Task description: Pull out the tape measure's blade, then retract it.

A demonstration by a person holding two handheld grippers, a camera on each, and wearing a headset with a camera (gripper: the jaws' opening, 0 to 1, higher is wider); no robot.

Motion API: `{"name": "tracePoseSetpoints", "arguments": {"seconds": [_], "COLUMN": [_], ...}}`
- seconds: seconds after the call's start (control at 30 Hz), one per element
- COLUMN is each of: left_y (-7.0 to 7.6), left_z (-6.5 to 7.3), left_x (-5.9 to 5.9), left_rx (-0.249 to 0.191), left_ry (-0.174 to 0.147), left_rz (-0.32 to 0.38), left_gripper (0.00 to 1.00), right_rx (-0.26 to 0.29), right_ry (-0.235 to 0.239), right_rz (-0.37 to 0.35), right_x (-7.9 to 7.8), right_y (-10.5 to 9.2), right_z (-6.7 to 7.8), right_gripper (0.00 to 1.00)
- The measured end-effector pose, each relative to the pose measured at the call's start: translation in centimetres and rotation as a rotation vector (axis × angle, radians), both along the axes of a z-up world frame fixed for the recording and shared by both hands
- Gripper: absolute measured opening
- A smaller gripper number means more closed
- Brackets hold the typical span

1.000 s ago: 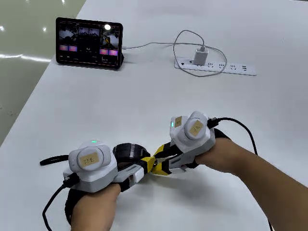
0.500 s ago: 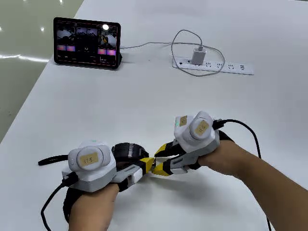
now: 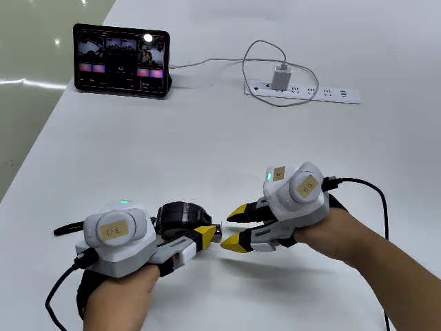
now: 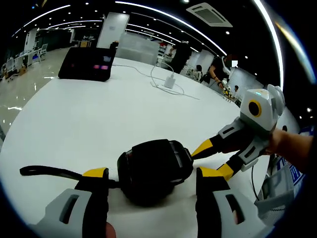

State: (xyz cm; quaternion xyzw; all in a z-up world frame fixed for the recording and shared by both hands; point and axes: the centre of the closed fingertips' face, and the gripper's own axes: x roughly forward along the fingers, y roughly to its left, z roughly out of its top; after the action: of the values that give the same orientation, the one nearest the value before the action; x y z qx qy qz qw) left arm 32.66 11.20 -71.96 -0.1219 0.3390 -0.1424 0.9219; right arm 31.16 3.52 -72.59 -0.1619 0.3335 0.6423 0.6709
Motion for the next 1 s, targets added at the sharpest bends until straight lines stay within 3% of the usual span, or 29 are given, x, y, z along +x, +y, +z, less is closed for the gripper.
{"name": "tracePoseSetpoints", "arguments": {"seconds": [0.17, 0.63, 0.77, 1.0], "left_y": [0.2, 2.0, 2.6, 3.0], "left_z": [0.9, 1.1, 1.1, 1.8], "left_x": [-0.4, -2.2, -2.9, -3.5], "left_rx": [-0.001, 0.134, 0.146, 0.195], "left_ry": [-0.027, -0.057, -0.047, -0.067], "left_rz": [-0.024, -0.139, -0.155, -0.211], "left_gripper": [0.73, 0.81, 0.85, 0.9], "right_rx": [0.001, -0.001, 0.007, -0.002], "right_ry": [-0.012, -0.056, -0.052, -0.087], "right_rz": [-0.04, -0.129, -0.162, -0.188], "right_x": [0.0, 0.1, 0.0, -0.4], "right_y": [-0.9, -3.2, -4.0, -5.8], "right_z": [0.3, 1.7, 2.1, 2.4], "right_gripper": [0.35, 0.53, 0.59, 0.67]}}
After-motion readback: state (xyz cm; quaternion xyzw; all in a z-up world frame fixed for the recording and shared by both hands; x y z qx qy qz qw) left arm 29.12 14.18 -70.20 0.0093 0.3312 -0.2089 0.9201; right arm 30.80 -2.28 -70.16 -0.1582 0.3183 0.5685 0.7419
